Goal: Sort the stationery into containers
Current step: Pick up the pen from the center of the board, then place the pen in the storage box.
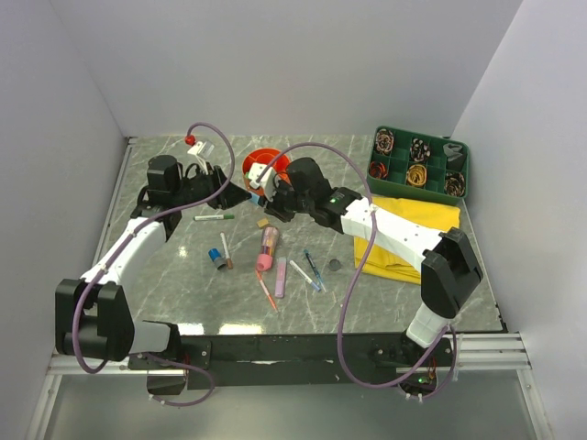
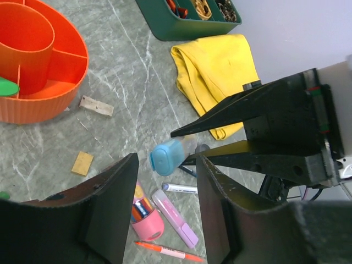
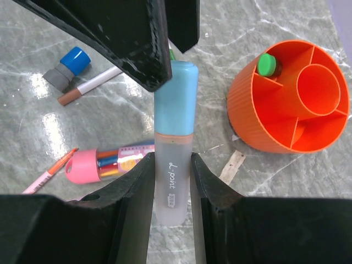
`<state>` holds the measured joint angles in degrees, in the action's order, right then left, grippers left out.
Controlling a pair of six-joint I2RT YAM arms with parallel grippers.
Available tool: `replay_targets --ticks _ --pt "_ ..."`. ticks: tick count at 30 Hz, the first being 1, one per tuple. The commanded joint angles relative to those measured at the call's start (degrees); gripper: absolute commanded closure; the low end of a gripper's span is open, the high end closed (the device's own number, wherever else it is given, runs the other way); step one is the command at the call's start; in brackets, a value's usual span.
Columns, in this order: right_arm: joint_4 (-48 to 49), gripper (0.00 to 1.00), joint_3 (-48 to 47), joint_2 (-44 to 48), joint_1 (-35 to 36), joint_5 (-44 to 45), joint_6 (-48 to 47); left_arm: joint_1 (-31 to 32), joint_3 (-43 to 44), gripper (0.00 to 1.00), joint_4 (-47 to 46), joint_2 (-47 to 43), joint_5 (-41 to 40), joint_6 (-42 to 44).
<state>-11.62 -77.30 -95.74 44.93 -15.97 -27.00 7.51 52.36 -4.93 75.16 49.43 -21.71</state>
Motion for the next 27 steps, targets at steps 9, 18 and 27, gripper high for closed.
replay_targets --ticks 9,18,27 --pt "3.5 1.00 -0.8 2.5 1.2 -0.2 -1.0 0.9 -0.1 0.63 -2.1 2.3 0.4 0.5" --pt "2.5 0.69 -1.1 2.3 1.3 0.2 -1.3 0.8 2.7 0.97 -0.9 3.2 2.6 1.8" --pt "-5.0 0.38 1.7 9.0 -1.3 2.5 -0.8 0.7 21.3 0.99 14.8 9.2 -7.7 21.1"
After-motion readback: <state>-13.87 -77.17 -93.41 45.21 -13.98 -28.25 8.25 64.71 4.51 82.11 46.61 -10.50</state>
